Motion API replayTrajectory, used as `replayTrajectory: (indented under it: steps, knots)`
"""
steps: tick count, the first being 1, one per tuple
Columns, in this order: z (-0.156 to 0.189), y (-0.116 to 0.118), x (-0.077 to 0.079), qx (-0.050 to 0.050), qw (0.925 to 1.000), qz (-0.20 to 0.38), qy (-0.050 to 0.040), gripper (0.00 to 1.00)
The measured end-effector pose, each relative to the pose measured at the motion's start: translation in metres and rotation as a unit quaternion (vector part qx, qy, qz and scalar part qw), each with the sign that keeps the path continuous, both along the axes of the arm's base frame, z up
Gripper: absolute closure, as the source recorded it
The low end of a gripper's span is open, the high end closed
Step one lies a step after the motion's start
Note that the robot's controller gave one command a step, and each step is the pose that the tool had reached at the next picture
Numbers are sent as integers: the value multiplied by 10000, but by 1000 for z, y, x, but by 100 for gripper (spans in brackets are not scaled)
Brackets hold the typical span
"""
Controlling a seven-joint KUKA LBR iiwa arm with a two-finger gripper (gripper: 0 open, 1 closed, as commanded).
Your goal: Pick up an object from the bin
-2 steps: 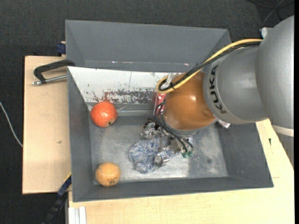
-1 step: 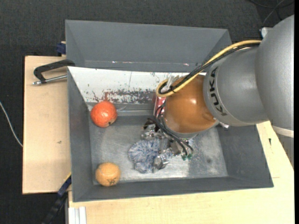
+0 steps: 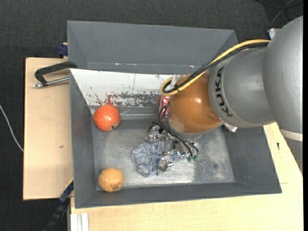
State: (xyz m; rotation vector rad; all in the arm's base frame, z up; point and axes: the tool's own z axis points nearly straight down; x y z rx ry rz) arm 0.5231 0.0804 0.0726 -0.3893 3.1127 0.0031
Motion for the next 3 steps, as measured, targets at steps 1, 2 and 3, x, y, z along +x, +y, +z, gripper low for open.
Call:
replayTrajectory:
  steps: [1,2,3]
  knots:
    - [3,1,-7,1,10000,-75,-10,100]
    - [3,1,-7,1,10000,-75,-10,100]
    - [5,1,-7,0,10000,-76,-7,100]
